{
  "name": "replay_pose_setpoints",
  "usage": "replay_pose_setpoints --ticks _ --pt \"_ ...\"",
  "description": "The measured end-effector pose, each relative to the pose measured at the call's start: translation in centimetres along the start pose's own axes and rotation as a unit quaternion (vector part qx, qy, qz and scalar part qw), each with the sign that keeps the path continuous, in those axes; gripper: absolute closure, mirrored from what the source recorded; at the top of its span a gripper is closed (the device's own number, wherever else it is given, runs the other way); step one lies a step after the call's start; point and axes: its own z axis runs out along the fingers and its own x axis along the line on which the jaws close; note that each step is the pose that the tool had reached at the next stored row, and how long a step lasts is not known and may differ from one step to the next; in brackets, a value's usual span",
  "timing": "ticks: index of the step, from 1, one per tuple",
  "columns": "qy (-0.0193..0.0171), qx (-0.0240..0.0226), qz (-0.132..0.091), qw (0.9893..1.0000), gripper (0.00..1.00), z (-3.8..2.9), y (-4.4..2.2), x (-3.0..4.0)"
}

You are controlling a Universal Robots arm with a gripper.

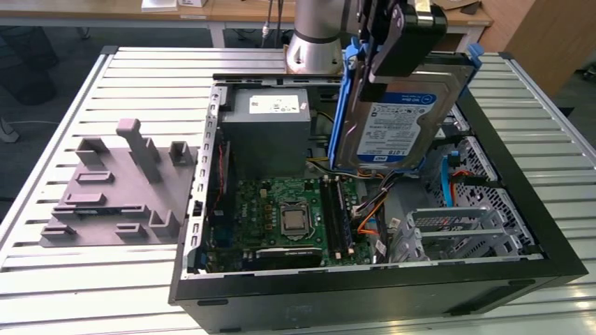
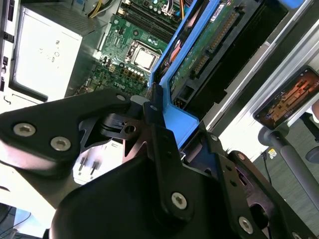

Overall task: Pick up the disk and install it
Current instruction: 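Insert the disk into the insertion slot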

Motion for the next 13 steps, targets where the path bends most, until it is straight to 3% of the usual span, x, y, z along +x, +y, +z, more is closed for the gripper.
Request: replay_pose_setpoints --ticks 13 --pt "-0.0001 0.0 0.0 1.0 0.63 0.01 -0.02 0.3"
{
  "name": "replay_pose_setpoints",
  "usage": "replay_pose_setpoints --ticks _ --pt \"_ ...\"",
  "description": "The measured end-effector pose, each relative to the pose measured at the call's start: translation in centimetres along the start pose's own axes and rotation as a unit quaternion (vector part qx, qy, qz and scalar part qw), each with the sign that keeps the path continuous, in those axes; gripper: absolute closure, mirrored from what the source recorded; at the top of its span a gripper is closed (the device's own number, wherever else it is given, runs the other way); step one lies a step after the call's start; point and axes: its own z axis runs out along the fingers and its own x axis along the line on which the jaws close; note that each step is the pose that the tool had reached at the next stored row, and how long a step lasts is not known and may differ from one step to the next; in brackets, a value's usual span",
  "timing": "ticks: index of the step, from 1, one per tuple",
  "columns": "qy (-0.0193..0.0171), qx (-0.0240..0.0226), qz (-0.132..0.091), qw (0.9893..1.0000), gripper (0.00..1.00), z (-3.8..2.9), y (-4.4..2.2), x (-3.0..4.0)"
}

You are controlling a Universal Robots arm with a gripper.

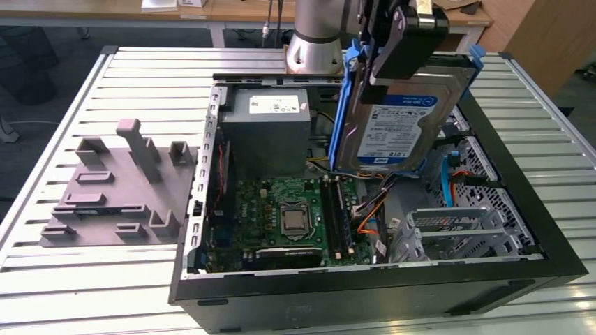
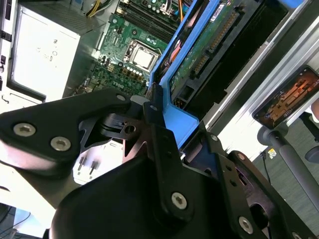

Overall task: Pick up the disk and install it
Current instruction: 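Insert the disk into the insertion slot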

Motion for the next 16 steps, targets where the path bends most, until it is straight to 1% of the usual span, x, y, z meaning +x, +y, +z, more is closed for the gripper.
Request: replay_pose_setpoints --ticks 16 --pt "0.0 0.0 0.0 1.0 0.63 -0.01 -0.02 0.37"
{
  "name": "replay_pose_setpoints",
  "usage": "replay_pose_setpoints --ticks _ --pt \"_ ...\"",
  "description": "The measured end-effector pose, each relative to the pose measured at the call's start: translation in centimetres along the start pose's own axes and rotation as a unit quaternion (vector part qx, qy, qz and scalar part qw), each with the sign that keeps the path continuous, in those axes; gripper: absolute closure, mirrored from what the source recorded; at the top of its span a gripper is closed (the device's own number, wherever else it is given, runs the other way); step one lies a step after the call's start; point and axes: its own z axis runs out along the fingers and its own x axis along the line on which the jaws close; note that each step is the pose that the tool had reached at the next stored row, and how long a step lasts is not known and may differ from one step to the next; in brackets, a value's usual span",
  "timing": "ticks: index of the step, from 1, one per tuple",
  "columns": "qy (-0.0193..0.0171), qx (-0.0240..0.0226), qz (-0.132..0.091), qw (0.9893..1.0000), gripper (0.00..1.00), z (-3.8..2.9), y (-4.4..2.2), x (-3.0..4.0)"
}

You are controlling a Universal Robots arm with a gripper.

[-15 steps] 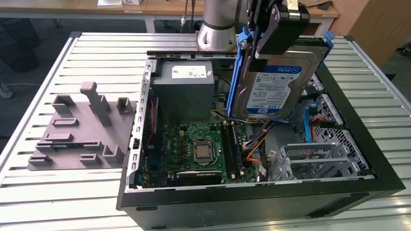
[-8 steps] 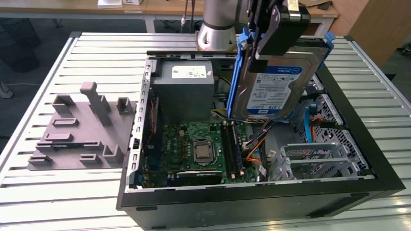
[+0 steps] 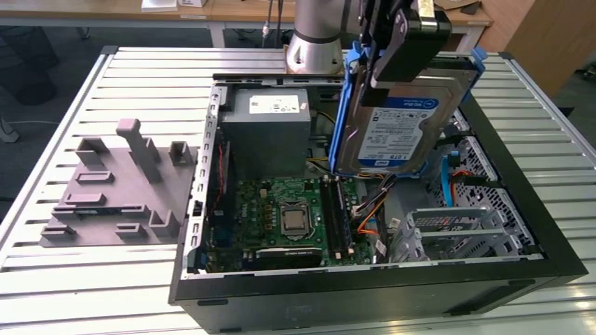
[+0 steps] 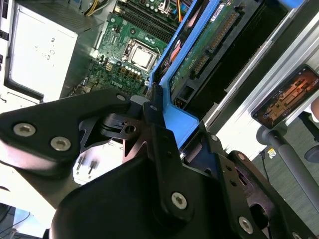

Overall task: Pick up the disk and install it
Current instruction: 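Insert the disk into the insertion slot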

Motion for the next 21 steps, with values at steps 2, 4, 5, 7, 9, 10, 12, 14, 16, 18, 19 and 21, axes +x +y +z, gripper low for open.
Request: replay_pose_setpoints --ticks 2,4,5,7,9,10,12,14,16,18,19,21 --pt "0.0 0.0 0.0 1.0 0.63 0.0 0.0 0.05" --pt "0.0 0.0 0.0 1.0 0.63 0.0 -0.01 0.09" --pt "0.0 0.0 0.0 1.0 0.63 0.0 -0.01 0.12" --pt "0.0 0.0 0.0 1.0 0.63 -0.01 -0.01 0.16" --pt "0.0 0.0 0.0 1.0 0.63 0.0 -0.01 0.21" --pt "0.0 0.0 0.0 1.0 0.63 0.0 -0.01 0.23" --pt "0.0 0.0 0.0 1.0 0.63 0.0 -0.02 0.28" --pt "0.0 0.0 0.0 1.0 0.63 0.0 -0.02 0.32" --pt "0.0 0.0 0.0 1.0 0.63 0.0 -0.02 0.37" --pt "0.0 0.0 0.0 1.0 0.63 -0.01 -0.02 0.42" --pt "0.0 0.0 0.0 1.0 0.63 0.0 -0.02 0.44" --pt "0.0 0.0 0.0 1.0 0.63 -0.01 -0.03 0.49"
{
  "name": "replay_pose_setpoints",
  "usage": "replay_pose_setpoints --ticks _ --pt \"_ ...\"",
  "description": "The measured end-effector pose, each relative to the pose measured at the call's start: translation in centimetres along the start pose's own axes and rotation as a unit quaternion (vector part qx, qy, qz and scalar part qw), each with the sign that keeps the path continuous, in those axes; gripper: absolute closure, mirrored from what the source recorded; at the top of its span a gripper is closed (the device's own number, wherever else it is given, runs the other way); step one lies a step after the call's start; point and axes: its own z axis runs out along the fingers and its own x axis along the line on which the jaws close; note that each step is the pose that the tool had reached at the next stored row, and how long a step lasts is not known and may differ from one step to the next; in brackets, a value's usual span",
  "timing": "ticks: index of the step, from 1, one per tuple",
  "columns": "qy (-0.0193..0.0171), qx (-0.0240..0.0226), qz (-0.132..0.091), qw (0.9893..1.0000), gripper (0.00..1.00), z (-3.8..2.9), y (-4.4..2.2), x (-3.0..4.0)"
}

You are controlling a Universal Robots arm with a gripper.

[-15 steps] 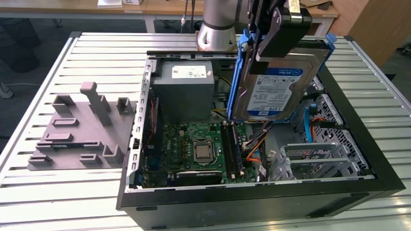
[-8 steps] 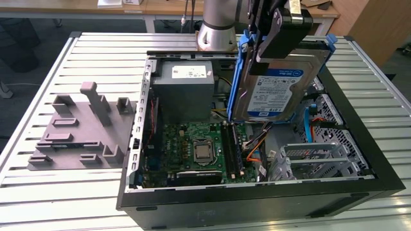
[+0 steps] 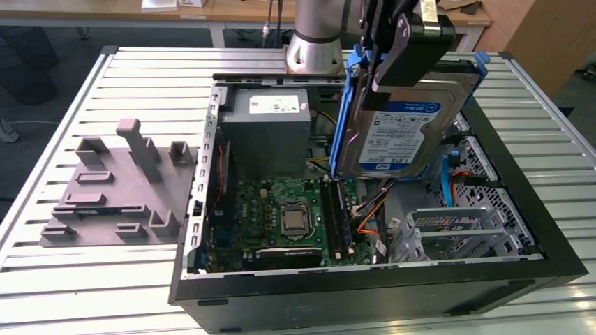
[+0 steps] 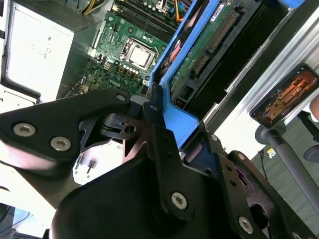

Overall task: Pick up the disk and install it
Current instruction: 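Insert the disk into the insertion slot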

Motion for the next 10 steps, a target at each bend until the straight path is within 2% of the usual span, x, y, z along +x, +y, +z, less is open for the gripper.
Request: replay_pose_setpoints --ticks 10 --pt "0.0 0.0 0.0 1.0 0.63 0.0 -0.01 0.23"
